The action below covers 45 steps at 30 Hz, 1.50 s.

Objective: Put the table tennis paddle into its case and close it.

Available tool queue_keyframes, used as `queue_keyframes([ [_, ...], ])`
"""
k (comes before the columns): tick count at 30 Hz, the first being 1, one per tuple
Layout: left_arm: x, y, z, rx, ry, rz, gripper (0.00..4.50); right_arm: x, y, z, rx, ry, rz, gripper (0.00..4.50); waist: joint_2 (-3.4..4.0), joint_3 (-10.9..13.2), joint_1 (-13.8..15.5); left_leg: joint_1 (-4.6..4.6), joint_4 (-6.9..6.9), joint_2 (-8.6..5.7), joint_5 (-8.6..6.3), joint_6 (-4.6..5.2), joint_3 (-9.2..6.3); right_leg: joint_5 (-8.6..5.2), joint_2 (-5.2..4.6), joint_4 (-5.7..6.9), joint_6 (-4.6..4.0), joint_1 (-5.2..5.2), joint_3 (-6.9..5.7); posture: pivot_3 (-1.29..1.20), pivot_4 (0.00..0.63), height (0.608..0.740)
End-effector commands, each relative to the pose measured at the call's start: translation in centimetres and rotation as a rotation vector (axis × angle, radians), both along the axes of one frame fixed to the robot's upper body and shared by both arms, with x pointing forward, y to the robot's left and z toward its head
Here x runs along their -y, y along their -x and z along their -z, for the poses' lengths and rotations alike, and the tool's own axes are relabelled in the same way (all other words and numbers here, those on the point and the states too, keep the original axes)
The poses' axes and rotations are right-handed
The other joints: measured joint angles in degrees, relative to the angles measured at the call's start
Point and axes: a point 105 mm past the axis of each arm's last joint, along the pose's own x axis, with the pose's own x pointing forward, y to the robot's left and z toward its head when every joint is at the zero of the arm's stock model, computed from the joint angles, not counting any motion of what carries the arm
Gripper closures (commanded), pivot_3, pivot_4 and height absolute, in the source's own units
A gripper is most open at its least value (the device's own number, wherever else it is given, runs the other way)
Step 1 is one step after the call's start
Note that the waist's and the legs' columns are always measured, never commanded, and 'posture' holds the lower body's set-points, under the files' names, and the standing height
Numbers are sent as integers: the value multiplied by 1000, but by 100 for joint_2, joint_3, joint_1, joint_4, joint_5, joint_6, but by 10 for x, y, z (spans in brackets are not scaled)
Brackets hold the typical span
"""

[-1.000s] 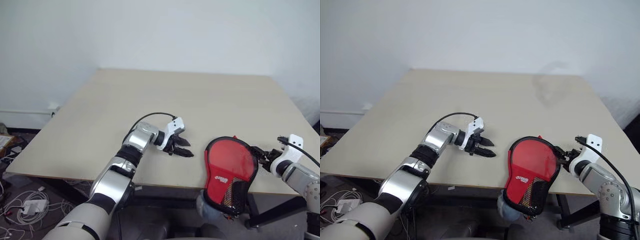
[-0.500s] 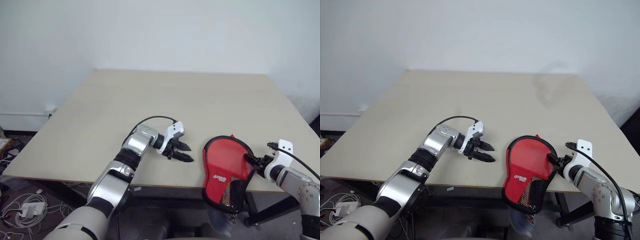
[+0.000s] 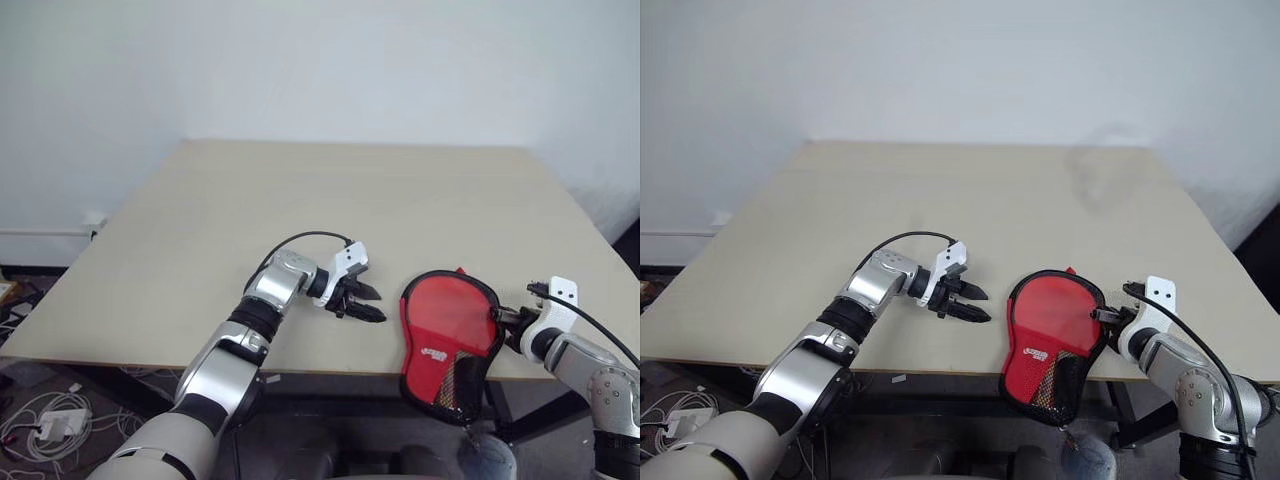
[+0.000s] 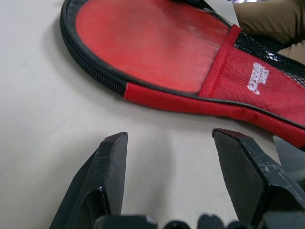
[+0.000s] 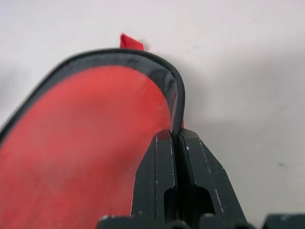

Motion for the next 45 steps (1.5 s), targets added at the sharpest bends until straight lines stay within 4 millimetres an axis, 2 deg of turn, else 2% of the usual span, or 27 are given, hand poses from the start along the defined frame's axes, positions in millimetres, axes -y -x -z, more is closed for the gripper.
queue_keyframes([
  [1,4,-4,-10,27,13,8,1512,-15,-24,-49,213,26,-6,4438,2,4,-47,0,0,0,0,0,0,1,2,1,-1,-3,-1,0,0,740],
  [6,5,-2,-7,16,7,7,1512,-22,-59,-108,432,78,92,4438,37,30,-66,0,5,-3,6,-8,0,23,13,3,3,-11,3,0,0,740],
  [11,10,-6,-9,1,21,-25,1512,1,-93,-140,497,193,338,4438,38,30,-30,1,5,-7,16,-20,-6,30,17,6,-6,-12,-3,0,0,740],
  [17,10,-2,-6,-9,24,-19,1512,2,-111,-173,607,169,443,4438,40,30,-66,0,-25,-17,43,-63,-2,31,17,3,-8,-29,17,0,0,740],
  [18,9,0,-4,-9,21,-15,1512,-1,-115,-171,600,149,438,4438,40,30,-79,0,-33,-18,47,-68,-3,31,19,3,-8,-35,22,0,0,740],
  [21,9,2,-4,-7,20,-9,1512,-17,-123,-148,527,140,370,4438,39,29,-86,4,-55,-17,57,-85,-9,32,25,4,-9,-42,26,0,0,740],
  [23,9,2,-5,-2,23,-16,1512,-29,-124,-120,434,118,310,4438,40,28,-87,7,-60,-16,62,-92,-17,33,30,4,-13,-41,23,0,0,740],
  [26,7,-1,-8,7,27,-28,1512,-43,-119,-68,251,106,234,4438,35,25,-104,20,-61,-16,63,-92,-23,39,39,7,-22,-33,26,0,0,740],
  [28,5,-1,-11,14,44,-16,1512,-44,-112,-44,181,134,209,4438,26,20,-179,67,-71,-14,44,-62,-24,39,44,4,-24,8,33,0,0,740],
  [31,1,-2,-13,26,48,-18,1512,-41,-101,-19,84,91,217,3780,2,3,-331,133,-96,-2,38,-67,-37,41,76,-13,-28,64,51,0,0,740],
  [33,-2,-7,-14,35,44,-39,1512,-37,-95,-7,41,98,229,3161,7,5,-393,166,-111,5,33,-76,-47,38,87,-22,-36,88,56,0,0,740],
  [36,-5,-12,-16,39,44,-59,1512,-33,-90,1,12,119,232,2131,22,12,-484,151,-126,2,35,-81,-34,40,104,0,-43,53,113,0,0,740],
  [39,-7,-16,-21,43,55,-70,1512,-31,-90,-5,55,172,217,1142,21,14,-487,153,-127,2,37,-84,-38,40,110,1,-43,47,119,0,0,740],
  [45,-14,-26,-34,58,81,-101,1512,-34,-91,-42,256,152,182,1142,21,16,-479,146,-121,-6,36,-83,-37,41,104,-1,-42,33,118,0,0,740],
])
